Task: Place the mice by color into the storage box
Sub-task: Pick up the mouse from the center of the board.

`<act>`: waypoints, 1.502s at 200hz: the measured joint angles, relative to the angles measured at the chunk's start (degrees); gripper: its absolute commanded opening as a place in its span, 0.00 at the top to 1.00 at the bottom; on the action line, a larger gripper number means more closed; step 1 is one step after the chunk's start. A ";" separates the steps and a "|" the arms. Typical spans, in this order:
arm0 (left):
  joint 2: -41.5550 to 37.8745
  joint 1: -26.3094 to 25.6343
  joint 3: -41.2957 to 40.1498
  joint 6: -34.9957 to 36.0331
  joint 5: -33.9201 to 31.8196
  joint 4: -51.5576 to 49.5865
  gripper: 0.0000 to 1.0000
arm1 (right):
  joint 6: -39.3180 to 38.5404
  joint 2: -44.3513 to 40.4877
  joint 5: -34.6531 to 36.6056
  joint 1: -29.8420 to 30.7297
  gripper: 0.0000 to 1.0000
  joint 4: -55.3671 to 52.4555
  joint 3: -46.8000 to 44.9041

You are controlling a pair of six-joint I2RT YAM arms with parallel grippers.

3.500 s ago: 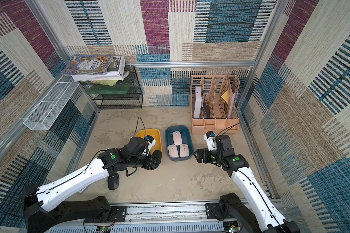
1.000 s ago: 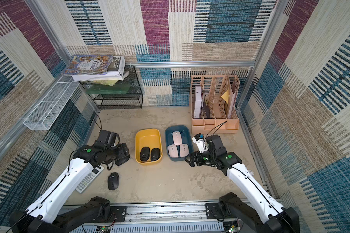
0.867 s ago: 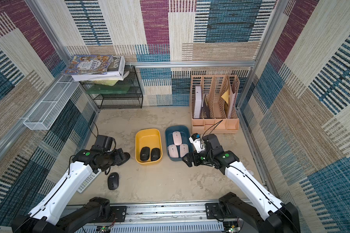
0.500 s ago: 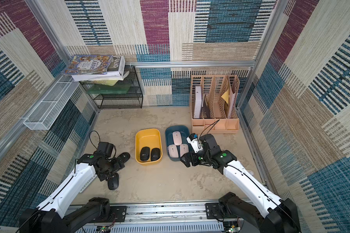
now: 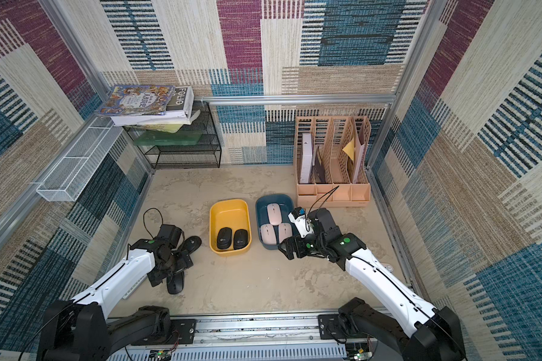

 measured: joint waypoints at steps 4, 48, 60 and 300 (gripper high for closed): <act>0.31 0.00 -0.17 -0.04 0.07 0.26 0.01 | -0.07 0.02 0.00 0.02 0.04 -0.02 0.00; 1.70 0.00 -1.64 0.42 1.92 3.45 0.04 | -0.13 -0.02 -0.02 0.02 0.04 0.00 0.00; 2.01 0.00 -1.99 0.42 2.32 3.85 0.07 | -0.13 -0.09 0.00 0.02 0.04 0.00 0.00; 7.28 -25.92 0.48 1.03 8.83 6.64 0.51 | 0.79 0.20 1.51 0.83 0.04 0.04 0.46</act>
